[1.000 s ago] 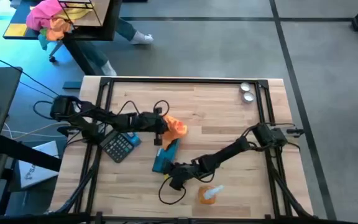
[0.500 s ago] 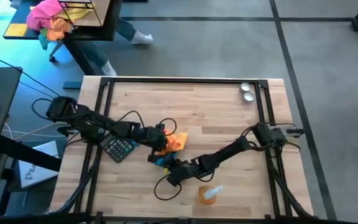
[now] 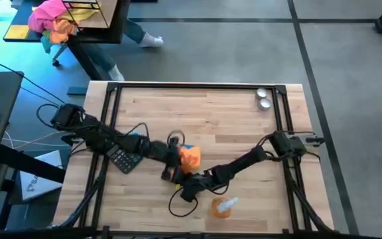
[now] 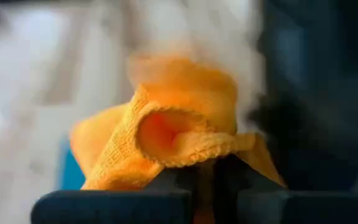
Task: Apply microfiber cloth
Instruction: Wipe the blue phone with the orange microfiber cloth
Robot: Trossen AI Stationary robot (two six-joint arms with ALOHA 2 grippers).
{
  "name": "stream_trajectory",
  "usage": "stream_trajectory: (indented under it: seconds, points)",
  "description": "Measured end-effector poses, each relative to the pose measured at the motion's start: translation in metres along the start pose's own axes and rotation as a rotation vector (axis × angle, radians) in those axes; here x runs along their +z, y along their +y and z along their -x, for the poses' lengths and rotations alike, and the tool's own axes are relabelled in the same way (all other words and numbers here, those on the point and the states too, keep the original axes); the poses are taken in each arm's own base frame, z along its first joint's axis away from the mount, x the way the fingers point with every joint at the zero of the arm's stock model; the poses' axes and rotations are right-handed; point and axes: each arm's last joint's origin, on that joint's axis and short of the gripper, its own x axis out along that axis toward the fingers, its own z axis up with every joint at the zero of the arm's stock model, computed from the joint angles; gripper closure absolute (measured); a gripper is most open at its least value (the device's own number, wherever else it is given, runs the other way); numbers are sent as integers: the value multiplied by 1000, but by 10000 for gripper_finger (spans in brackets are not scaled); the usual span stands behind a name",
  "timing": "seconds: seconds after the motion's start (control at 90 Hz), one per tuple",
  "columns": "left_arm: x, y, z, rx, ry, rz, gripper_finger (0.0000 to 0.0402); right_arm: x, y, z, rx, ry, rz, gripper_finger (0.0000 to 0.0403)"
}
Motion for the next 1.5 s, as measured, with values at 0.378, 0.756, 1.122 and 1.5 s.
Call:
stream_trajectory:
  seconds: [0.378, 0.756, 1.122, 1.5]
  points:
    - [-15, 40, -6, 126, 86, -261, 401, 6, 3, 4, 11, -12, 10, 402]
    - [-44, 53, -6, 207, 338, -122, 401, 5, 1, 4, -19, 38, -62, 402]
    - [-31, -1, 7, 289, 353, -203, 401, -2, 4, 1, -19, 118, -105, 402]
    - [-48, -8, 25, 272, 290, -10, 401, 1, -33, 29, -56, -15, -642, 402]
